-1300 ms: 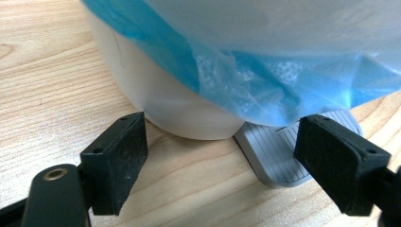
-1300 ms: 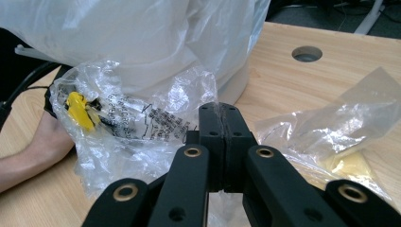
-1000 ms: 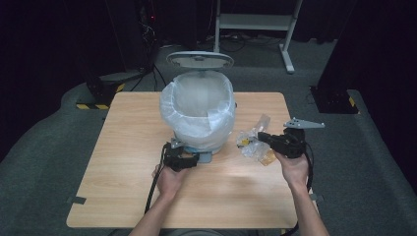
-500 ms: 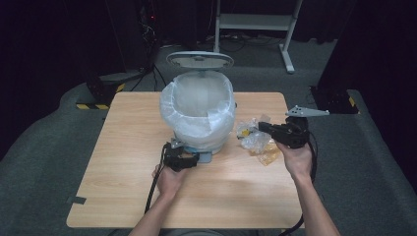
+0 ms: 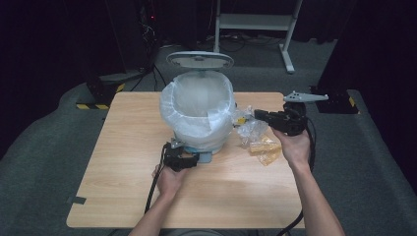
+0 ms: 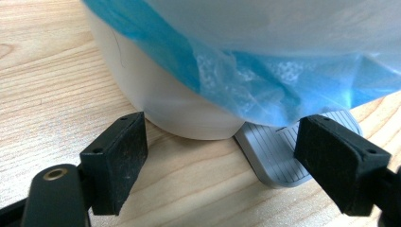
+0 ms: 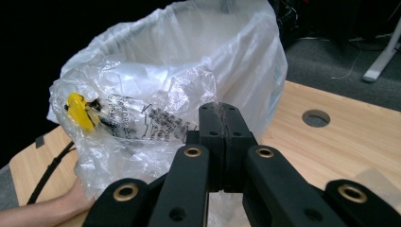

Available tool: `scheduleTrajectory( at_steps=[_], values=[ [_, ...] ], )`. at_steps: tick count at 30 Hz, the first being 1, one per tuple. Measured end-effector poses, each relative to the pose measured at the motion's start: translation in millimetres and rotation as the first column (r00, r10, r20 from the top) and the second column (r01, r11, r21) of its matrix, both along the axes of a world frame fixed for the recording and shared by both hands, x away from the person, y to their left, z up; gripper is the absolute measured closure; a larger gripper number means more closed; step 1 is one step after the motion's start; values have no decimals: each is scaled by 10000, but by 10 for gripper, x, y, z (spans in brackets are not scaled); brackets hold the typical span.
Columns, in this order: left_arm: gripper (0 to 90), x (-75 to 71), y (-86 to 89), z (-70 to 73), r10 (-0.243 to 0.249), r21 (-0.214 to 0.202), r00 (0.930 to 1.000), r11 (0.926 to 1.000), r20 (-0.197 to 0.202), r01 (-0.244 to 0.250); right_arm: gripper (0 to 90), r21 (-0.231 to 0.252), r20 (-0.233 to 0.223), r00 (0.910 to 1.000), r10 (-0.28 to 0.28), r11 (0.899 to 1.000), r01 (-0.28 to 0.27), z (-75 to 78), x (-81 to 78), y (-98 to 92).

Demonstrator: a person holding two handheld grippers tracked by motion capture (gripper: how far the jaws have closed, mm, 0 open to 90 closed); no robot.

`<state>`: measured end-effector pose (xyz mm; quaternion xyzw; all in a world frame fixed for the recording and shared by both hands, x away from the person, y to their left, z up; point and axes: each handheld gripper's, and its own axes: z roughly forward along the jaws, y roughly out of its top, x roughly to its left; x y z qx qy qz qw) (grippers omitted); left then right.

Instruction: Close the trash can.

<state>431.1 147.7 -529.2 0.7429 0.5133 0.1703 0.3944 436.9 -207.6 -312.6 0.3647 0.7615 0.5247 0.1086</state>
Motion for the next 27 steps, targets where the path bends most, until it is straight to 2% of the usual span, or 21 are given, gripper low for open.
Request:
scheduleTrajectory(
  at_steps=[11,17,27],
  values=[
    [178,0,-1,0,5,-10,10000,10000,4,-5,895,-35,346,9992,216,9998,-215,252,100,163],
    [179,0,-2,-1,13,-25,10000,10000,1,-13,896,-104,348,9989,316,9995,-312,315,145,257],
    [178,0,-1,0,4,-17,10000,10000,-3,-4,895,76,299,9988,391,9992,-394,394,286,385]
  ],
)
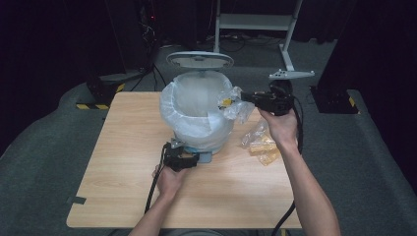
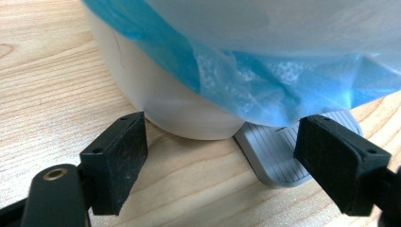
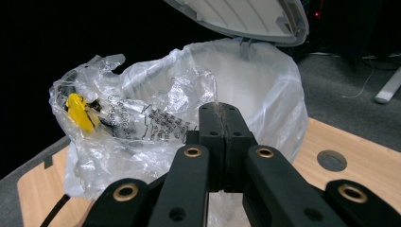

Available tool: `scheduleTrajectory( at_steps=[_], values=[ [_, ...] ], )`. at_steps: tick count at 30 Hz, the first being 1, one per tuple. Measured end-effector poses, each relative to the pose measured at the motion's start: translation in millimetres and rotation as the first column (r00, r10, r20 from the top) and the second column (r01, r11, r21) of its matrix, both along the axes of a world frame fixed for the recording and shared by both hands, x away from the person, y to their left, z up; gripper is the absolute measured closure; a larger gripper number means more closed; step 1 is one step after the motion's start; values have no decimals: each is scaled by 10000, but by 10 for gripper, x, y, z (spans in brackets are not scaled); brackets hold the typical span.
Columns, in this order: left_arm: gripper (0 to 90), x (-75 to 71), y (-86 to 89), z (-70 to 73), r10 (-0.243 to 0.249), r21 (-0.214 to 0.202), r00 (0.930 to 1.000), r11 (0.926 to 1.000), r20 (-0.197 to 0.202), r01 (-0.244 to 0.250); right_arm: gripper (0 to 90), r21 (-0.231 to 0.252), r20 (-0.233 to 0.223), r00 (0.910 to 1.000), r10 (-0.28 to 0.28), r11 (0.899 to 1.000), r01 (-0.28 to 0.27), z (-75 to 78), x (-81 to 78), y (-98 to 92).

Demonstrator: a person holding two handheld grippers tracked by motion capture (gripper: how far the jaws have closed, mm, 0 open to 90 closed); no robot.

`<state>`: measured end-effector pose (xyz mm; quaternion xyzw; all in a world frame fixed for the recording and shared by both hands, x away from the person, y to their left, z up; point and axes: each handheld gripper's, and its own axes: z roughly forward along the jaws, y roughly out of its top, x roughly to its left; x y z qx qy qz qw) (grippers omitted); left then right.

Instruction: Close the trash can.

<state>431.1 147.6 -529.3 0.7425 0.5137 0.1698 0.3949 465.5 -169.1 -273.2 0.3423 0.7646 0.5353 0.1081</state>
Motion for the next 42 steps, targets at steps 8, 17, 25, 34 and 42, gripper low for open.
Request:
scheduleTrajectory(
  at_steps=[8,17,25,34,42],
  values=[
    [178,1,1,0,6,21,10000,10000,23,-6,895,-258,109,9999,-7,9997,9,73,107,150],
    [178,1,1,0,3,12,10000,10000,13,-3,895,-374,65,10000,-38,9993,41,112,236,298],
    [179,0,1,0,8,10,10000,10000,17,-8,894,-686,88,9999,-138,9975,144,118,375,501],
    [178,0,1,1,7,17,10000,10000,14,-7,890,-990,173,9996,-205,9948,221,70,466,714],
    [178,1,1,2,7,15,10000,10000,3,-7,793,-864,-84,9988,-483,9951,474,-2,568,773]
  ],
)
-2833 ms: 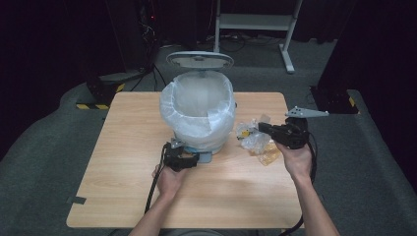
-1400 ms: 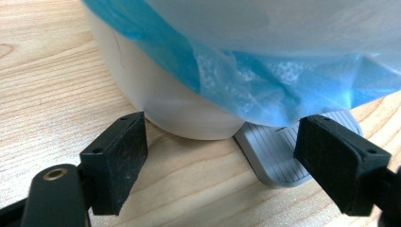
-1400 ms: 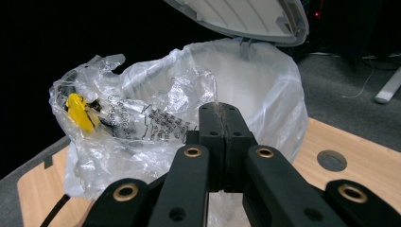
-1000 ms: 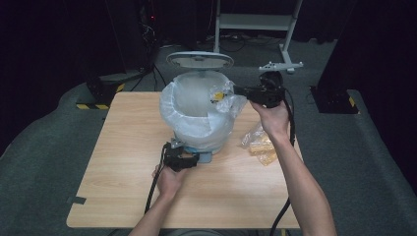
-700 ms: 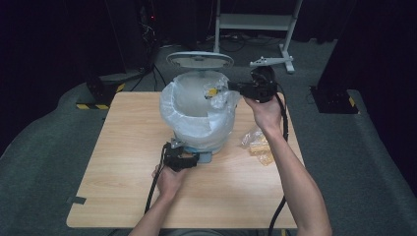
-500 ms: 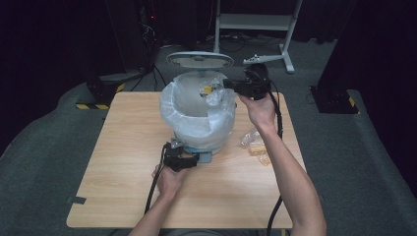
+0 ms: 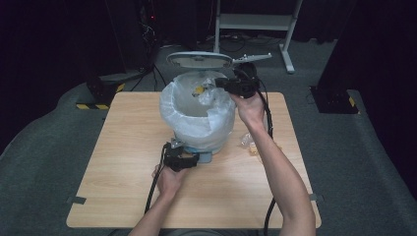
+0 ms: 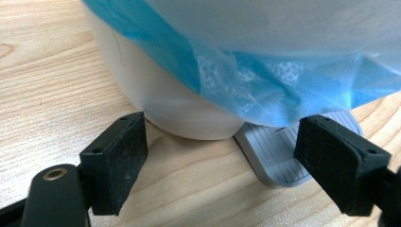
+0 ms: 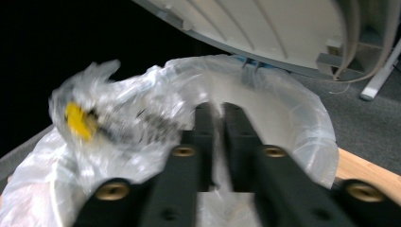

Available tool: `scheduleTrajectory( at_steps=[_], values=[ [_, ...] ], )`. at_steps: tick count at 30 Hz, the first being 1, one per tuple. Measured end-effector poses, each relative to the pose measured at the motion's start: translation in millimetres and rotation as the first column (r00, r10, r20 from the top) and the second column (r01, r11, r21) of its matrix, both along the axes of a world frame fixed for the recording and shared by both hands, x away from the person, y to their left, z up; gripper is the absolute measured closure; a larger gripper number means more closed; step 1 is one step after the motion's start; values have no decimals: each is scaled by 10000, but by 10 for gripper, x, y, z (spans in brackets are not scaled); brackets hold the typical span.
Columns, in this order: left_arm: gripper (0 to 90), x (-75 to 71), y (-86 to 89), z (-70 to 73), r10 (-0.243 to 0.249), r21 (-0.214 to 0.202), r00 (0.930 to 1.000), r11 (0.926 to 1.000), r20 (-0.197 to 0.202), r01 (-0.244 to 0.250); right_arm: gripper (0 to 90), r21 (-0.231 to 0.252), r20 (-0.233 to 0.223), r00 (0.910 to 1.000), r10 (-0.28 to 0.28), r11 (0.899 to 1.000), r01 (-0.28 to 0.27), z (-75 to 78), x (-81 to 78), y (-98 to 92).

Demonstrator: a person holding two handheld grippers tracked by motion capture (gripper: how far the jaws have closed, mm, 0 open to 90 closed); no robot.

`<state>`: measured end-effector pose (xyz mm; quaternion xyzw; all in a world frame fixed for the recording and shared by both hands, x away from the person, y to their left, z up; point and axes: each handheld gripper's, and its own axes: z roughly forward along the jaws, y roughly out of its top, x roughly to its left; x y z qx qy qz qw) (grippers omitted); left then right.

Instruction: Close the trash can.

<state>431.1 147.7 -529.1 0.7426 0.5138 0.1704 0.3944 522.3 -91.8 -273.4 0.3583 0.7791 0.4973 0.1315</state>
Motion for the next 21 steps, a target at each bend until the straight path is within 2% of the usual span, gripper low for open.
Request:
scheduleTrajectory(
  at_steps=[3,8,15,21],
  values=[
    [178,0,0,0,1,-1,10000,10000,0,-1,622,57,-291,9995,-146,9999,148,-34,42,5],
    [178,1,2,-2,7,-33,10000,10000,11,-7,549,43,-422,9991,-52,10000,53,-55,40,0],
    [178,1,5,-1,-14,-20,10000,10000,9,14,399,260,-259,9991,-338,9991,344,-96,1,-88],
    [178,1,3,-2,2,-35,10000,10000,11,-2,322,384,44,9982,-598,9975,596,-100,-74,-218]
  ],
)
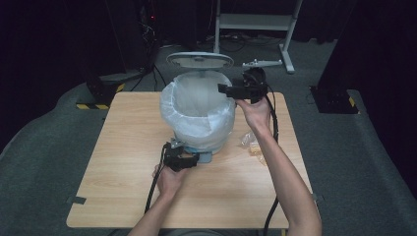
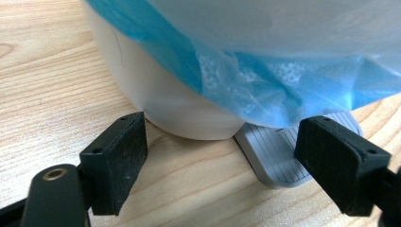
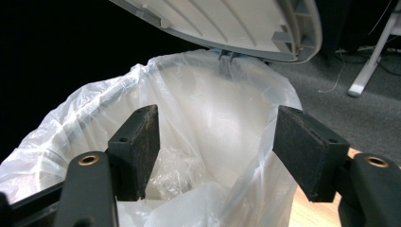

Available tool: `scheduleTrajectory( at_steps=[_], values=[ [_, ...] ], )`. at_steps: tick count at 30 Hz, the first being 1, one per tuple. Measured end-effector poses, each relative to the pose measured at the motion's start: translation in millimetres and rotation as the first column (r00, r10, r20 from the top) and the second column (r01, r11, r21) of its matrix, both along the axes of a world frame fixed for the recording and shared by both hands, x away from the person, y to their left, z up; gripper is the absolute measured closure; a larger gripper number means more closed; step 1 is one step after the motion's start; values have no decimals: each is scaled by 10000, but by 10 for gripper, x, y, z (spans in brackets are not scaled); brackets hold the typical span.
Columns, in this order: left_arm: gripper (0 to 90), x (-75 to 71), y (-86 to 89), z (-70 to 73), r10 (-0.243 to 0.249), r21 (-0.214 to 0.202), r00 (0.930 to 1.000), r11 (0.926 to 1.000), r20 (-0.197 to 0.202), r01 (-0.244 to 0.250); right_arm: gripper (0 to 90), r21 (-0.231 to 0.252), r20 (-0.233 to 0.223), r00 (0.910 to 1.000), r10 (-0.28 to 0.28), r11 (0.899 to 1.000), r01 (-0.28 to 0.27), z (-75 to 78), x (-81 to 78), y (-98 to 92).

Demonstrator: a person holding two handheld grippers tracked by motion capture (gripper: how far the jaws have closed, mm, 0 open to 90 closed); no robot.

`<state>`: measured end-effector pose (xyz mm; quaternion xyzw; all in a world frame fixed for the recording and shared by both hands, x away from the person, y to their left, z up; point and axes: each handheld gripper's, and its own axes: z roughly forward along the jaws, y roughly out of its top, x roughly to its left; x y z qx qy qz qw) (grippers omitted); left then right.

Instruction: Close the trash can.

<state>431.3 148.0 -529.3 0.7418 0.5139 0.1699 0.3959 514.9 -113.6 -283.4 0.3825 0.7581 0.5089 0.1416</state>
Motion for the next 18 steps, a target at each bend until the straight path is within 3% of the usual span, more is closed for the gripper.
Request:
scheduleTrajectory(
  at_steps=[18],
  values=[
    [177,1,7,1,-43,-4,10000,10000,-7,43,262,12,621,9979,-169,9999,169,-29,-154,-163]
  ],
)
